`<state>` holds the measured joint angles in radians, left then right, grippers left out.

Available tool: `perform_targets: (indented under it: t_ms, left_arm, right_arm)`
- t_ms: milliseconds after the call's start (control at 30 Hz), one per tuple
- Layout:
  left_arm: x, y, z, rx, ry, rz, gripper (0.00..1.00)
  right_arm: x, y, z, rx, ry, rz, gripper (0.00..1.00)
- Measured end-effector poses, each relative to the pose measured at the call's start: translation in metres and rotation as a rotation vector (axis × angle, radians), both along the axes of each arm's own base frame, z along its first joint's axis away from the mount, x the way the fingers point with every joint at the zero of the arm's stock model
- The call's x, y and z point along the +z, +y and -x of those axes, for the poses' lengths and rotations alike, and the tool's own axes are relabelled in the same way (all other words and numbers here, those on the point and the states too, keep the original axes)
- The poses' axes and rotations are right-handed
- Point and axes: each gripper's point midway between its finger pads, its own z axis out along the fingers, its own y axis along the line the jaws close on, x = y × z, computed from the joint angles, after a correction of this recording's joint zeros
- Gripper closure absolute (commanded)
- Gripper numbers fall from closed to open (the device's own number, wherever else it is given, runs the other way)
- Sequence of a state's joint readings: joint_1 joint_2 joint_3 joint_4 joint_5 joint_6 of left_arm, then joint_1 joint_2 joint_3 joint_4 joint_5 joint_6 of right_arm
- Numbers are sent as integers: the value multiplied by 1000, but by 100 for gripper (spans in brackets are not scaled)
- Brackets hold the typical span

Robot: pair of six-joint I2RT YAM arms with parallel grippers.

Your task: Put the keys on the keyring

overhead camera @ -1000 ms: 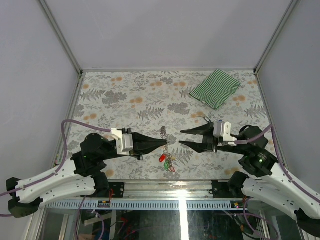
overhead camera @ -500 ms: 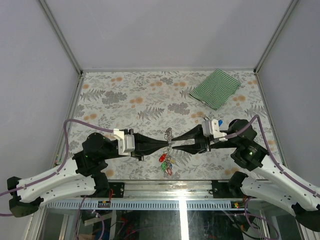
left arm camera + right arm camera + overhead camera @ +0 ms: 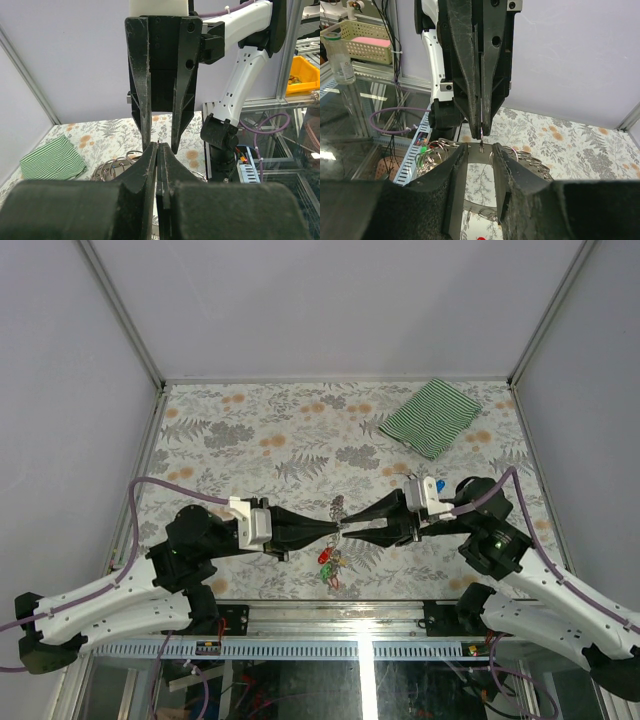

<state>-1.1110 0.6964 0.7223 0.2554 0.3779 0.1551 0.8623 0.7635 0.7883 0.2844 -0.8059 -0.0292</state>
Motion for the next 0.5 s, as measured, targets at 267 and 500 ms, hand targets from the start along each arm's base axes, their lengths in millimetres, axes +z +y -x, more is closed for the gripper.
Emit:
perform_targets:
  t_ms: [267,500]
  left_arm:
    - [-2,-2,-1,-1,5,-7,100]
    - [-2,-2,-1,1,7,-6,100]
  right_arm:
    - [-1,3,-2,2,10,0,74]
    - [-2,5,-3,3,17,4,77]
